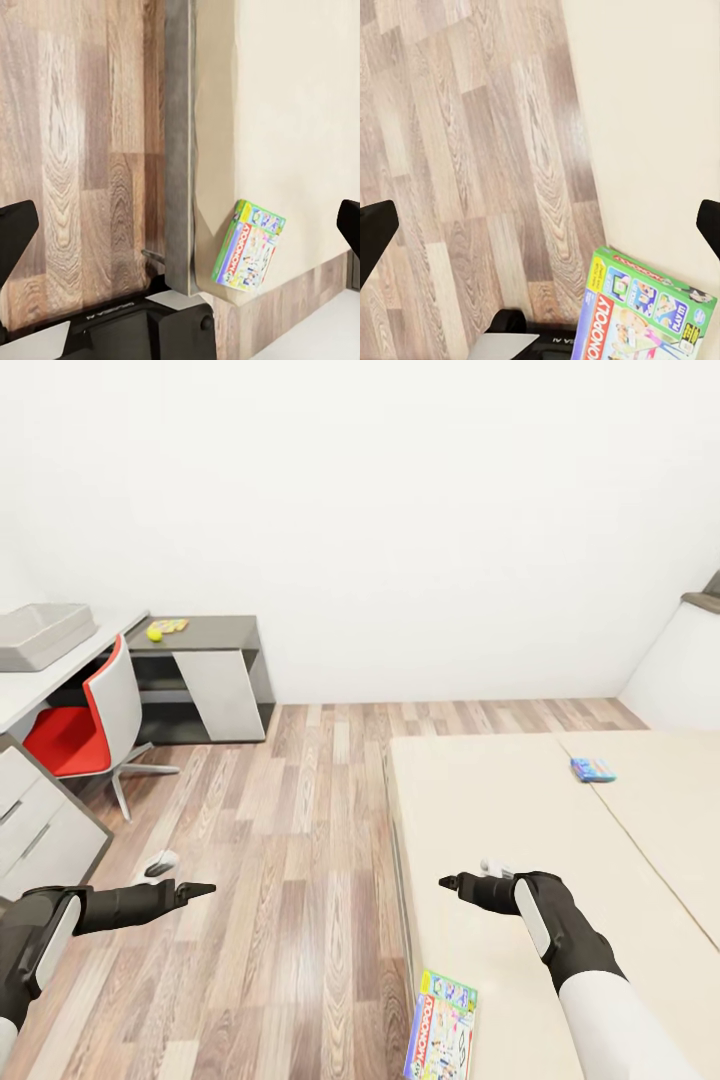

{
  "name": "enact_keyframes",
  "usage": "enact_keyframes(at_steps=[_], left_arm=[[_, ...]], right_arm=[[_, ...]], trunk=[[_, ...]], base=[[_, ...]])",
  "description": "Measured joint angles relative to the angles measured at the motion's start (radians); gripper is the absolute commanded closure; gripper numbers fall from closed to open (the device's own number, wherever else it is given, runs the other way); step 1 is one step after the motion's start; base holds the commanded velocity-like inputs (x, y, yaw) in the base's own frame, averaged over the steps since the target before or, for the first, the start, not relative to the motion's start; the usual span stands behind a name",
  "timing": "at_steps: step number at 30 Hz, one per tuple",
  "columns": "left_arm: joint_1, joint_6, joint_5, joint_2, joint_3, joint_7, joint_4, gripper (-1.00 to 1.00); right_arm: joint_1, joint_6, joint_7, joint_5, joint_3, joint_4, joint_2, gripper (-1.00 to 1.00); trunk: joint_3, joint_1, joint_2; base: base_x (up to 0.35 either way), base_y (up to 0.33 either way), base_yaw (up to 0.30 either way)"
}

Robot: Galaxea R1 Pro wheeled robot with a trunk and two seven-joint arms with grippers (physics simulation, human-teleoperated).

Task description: Put all the toys in the child's room - the three board games (two on the bed and one on the table), the two jigsaw puzzles on the table, and the tennis ball on the table - inside the toy box on the table in the child's room.

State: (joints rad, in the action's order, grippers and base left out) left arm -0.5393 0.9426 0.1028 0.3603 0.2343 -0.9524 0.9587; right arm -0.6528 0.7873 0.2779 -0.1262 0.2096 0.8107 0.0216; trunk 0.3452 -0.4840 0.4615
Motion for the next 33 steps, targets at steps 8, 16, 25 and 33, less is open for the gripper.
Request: enact_keyframes(at_steps=[8, 16, 25, 33], left_arm=[[0.000, 0.000, 0.000, 0.000, 0.000, 0.000, 0.000, -1.00], [0.000, 0.000, 0.000, 0.000, 0.000, 0.000, 0.000, -1.00], [0.000, 0.000, -0.001, -0.001, 0.000, 0.001, 0.000, -1.00], [0.000, 0.000, -0.001, -0.001, 0.000, 0.001, 0.000, -1.00]], right_arm=[[0.000, 0.000, 0.000, 0.000, 0.000, 0.000, 0.000, -1.00], [0.000, 0.000, 0.000, 0.000, 0.000, 0.000, 0.000, -1.00], [0.000, 0.000, 0.000, 0.000, 0.000, 0.000, 0.000, -1.00], [0.000, 0.000, 0.000, 0.000, 0.000, 0.000, 0.001, -1.00]], trunk=[[-0.013, 0.000, 0.000], [-0.026, 0.000, 0.000], [-0.041, 0.000, 0.000], [-0.054, 0.000, 0.000]], base=[[0.000, 0.000, 0.000], [0.000, 0.000, 0.000], [0.000, 0.000, 0.000], [0.000, 0.000, 0.000]])
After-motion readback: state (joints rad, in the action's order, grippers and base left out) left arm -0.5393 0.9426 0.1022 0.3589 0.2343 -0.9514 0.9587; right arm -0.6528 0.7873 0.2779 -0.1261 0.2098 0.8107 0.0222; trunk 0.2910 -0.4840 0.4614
